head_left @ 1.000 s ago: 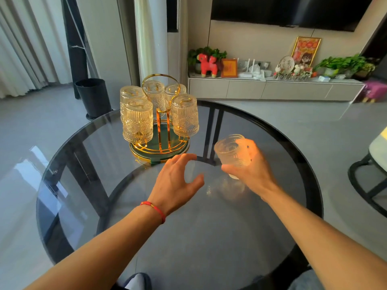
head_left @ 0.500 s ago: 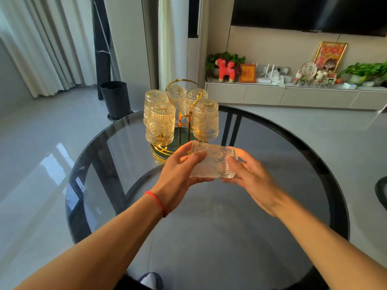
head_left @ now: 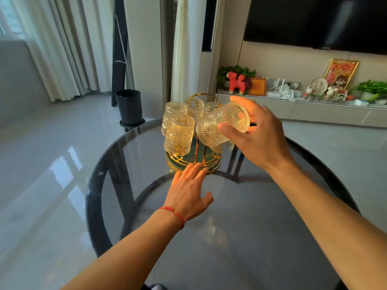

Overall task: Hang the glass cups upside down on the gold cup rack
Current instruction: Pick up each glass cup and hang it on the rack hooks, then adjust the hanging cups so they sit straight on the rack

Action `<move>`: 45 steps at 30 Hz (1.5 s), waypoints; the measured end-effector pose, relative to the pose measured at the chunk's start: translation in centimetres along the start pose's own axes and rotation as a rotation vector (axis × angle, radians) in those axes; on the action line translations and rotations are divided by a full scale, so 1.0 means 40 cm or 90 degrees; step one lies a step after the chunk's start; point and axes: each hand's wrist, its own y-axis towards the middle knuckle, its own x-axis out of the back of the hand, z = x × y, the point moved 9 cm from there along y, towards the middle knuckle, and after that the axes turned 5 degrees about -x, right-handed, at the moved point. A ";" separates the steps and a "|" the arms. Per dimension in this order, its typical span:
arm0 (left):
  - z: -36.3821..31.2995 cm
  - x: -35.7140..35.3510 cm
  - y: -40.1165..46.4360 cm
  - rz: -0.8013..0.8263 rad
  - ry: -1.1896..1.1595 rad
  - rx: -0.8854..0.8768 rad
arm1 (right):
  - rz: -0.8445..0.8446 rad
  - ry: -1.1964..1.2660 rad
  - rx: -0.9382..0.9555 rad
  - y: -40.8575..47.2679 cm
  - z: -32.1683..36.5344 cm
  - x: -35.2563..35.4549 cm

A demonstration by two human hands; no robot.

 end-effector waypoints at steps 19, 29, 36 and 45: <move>0.002 -0.050 0.013 0.066 0.097 0.031 | 0.025 -0.179 0.065 0.088 -0.012 -0.198; 0.004 -0.058 0.013 0.065 0.103 0.036 | -0.063 -0.279 0.099 0.043 -0.032 -0.217; 0.004 -0.072 0.014 0.068 0.140 0.026 | -0.032 -0.223 0.026 0.021 -0.063 -0.211; 0.020 -0.107 -0.002 0.087 0.114 0.043 | -0.126 -0.037 -0.041 -0.052 -0.193 -0.079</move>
